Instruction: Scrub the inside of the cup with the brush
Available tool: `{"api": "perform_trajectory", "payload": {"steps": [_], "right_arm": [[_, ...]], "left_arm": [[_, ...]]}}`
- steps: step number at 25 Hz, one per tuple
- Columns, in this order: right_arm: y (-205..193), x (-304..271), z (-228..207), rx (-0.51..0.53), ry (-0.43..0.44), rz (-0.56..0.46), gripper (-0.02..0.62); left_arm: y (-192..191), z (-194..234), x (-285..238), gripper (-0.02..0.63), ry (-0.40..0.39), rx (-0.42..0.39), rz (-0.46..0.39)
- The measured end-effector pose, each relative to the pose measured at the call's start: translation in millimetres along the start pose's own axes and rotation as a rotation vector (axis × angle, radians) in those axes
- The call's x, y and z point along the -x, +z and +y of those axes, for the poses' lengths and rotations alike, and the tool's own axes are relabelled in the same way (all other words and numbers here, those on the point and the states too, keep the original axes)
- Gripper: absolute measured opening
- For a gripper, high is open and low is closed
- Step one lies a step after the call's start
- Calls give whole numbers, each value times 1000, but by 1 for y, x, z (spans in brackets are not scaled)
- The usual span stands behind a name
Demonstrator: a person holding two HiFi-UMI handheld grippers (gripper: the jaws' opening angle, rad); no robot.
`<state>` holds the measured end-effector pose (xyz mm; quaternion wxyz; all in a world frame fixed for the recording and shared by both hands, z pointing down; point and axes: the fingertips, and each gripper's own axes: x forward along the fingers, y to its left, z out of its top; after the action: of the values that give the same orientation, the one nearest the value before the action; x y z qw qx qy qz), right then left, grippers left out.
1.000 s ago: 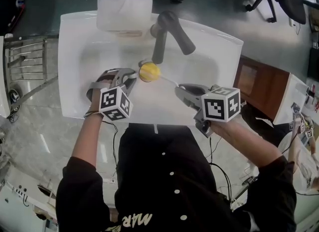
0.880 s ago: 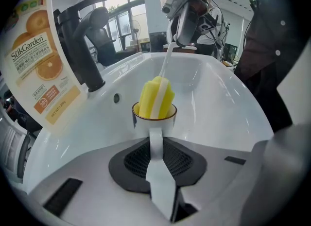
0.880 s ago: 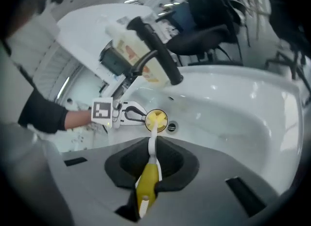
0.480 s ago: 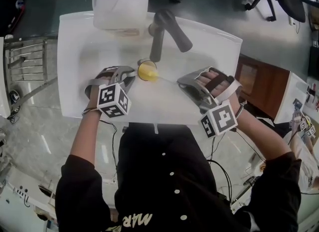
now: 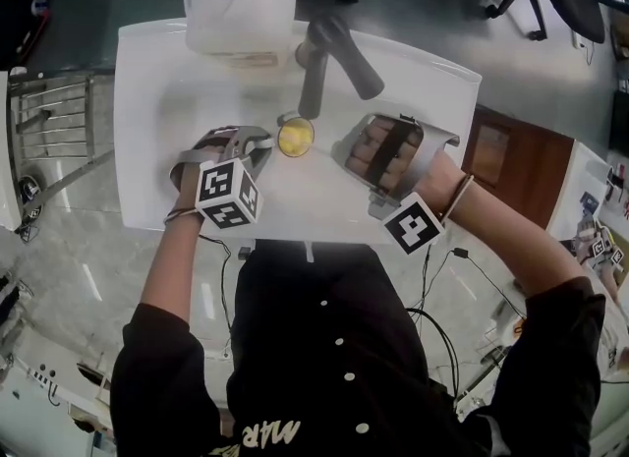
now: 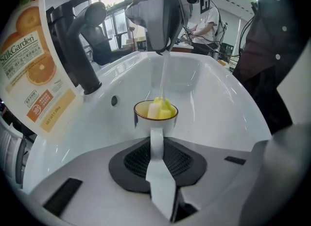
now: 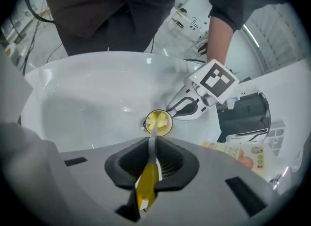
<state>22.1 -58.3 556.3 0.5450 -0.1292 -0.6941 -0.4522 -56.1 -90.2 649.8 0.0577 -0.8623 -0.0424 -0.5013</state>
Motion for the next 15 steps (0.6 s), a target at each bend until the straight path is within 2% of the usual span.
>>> {"api": "perform_trajectory", "payload": {"steps": [3, 6, 8, 13, 15], "right_arm": [[-1, -10, 0, -105, -1, -2, 51], [-3, -14, -2, -365, 17, -24, 51], [-6, -16, 1, -633, 43, -47, 51], [-12, -20, 8, -1443, 147, -140, 51], [-12, -21, 11, -1701, 188, -187, 51]], "left_arm": [[0, 1, 0, 84, 5, 12, -3], [-1, 0, 1, 84, 9, 21, -3], [-1, 0, 0, 83, 11, 23, -4], [0, -1, -1, 83, 17, 16, -8], [0, -2, 0, 83, 23, 16, -11]]}}
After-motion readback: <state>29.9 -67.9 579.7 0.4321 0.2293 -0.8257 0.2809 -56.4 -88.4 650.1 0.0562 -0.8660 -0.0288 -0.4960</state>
